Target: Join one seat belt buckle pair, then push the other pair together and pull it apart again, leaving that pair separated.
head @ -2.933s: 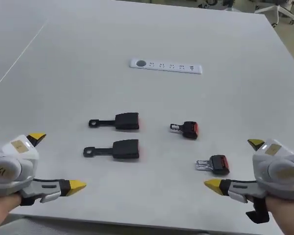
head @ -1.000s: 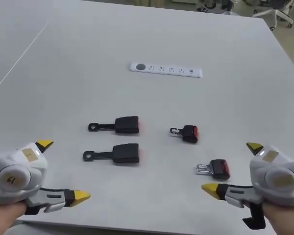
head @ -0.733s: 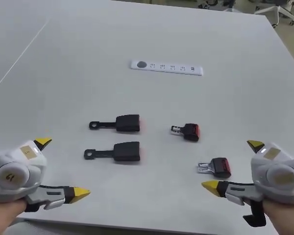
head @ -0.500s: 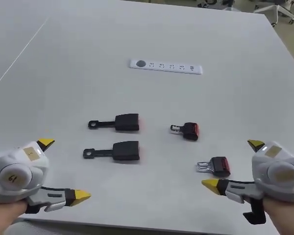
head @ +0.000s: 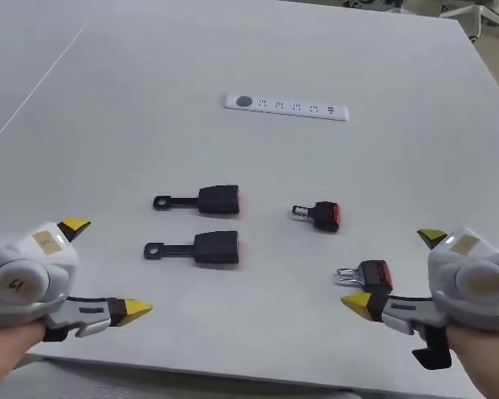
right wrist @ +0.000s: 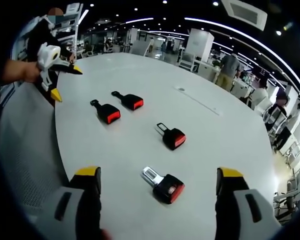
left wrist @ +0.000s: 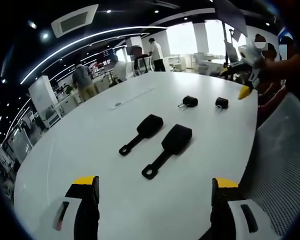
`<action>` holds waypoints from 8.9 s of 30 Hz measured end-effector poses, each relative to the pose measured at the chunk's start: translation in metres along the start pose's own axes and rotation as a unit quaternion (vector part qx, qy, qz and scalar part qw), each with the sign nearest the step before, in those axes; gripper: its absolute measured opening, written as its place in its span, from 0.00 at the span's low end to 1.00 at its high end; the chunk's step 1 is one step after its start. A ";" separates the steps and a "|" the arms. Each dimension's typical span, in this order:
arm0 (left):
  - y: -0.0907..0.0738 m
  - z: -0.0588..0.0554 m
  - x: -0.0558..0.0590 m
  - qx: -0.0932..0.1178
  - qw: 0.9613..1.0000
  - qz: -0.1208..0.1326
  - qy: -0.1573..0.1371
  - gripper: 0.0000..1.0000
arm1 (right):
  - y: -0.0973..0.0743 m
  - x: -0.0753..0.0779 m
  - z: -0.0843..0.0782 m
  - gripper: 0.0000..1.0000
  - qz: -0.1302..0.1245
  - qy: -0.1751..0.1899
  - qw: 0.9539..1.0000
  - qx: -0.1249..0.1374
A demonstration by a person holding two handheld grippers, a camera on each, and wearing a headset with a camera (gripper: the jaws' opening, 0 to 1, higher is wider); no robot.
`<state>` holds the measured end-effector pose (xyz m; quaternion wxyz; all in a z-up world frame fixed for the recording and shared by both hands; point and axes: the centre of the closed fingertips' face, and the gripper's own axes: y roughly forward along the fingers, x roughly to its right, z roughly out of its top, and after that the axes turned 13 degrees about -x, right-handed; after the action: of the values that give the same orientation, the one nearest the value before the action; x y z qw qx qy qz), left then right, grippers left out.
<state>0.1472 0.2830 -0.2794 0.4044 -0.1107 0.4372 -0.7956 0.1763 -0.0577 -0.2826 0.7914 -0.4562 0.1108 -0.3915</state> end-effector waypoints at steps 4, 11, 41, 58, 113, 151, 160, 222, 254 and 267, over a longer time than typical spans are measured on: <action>0.001 0.001 -0.002 0.000 1.000 0.001 0.006 0.94 | -0.003 -0.003 0.003 0.96 0.008 -0.010 1.000 0.006; 0.005 0.013 0.009 -0.004 0.997 -0.057 0.056 0.71 | -0.002 0.005 -0.003 0.91 0.009 -0.040 0.999 -0.011; 0.095 0.057 0.032 -0.045 0.956 -0.153 0.245 0.56 | 0.039 0.004 -0.029 0.45 0.136 -0.222 0.962 -0.083; 0.124 0.062 0.049 -0.079 0.936 -0.196 0.281 0.42 | 0.058 0.011 -0.046 0.39 0.179 -0.270 0.937 -0.134; 0.132 0.056 0.058 -0.101 0.911 -0.205 0.344 0.32 | 0.096 -0.027 -0.004 0.34 0.185 -0.265 0.941 -0.103; 0.147 0.051 0.052 -0.109 0.907 -0.208 0.349 0.32 | 0.126 -0.090 0.055 0.33 0.180 -0.293 0.936 -0.073; 0.147 0.051 0.052 -0.109 0.907 -0.207 0.349 0.32 | 0.127 -0.098 0.064 0.33 0.180 -0.306 0.933 -0.058; 0.145 0.051 0.047 -0.107 0.907 -0.211 0.347 0.31 | 0.133 -0.110 0.077 0.31 0.207 -0.314 0.925 -0.060; 0.131 0.106 0.000 -0.056 0.941 -0.154 0.296 0.39 | 0.116 -0.050 0.099 0.33 0.186 -0.271 0.944 -0.037; 0.164 0.112 -0.026 -0.077 0.938 -0.160 0.299 0.46 | 0.129 0.032 0.077 0.34 0.139 -0.257 0.954 -0.073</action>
<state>0.3133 0.1868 -0.3374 0.1129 0.0330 0.5745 -0.8100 0.3052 0.0036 -0.3379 0.8041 -0.5783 -0.0055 -0.1377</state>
